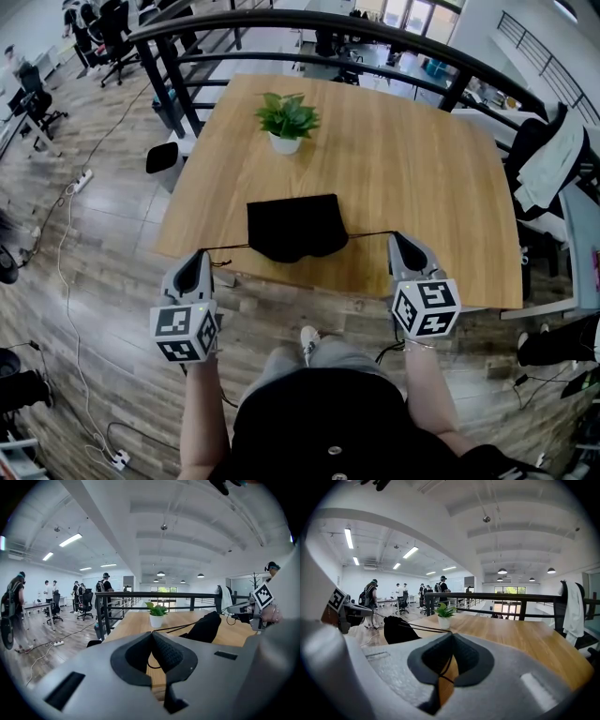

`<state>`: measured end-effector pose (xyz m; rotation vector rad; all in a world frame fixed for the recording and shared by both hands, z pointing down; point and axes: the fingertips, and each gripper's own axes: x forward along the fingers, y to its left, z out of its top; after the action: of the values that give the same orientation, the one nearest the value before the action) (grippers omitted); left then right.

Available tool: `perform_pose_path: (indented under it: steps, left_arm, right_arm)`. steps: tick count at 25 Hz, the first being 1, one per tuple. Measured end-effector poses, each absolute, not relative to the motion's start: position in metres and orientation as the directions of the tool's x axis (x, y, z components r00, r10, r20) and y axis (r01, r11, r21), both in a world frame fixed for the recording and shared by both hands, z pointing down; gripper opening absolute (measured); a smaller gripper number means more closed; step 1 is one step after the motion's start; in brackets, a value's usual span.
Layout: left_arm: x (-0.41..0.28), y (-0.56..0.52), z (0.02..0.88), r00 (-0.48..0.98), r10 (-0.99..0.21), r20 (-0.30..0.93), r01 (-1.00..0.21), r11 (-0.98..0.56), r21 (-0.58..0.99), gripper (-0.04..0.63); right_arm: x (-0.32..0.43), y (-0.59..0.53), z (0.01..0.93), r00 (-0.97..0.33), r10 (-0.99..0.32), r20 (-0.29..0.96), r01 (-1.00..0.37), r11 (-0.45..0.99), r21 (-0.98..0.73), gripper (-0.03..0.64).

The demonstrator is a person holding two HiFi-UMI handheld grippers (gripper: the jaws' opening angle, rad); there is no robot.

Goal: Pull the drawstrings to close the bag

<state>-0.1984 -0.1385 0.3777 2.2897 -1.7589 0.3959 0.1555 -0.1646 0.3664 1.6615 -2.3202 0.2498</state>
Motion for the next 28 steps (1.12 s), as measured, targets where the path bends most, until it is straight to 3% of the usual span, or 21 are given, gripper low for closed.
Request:
perform_pose_path:
  steps: [28]
  left_arm:
    - [-0.185, -0.171, 0.427, 0.246, -0.84, 0.484, -0.961, -0.277, 0.009, 0.021]
  right_arm:
    - [0.162, -0.201, 0.426, -0.306, -0.846, 0.437, -0.941, 0.339, -0.002, 0.003]
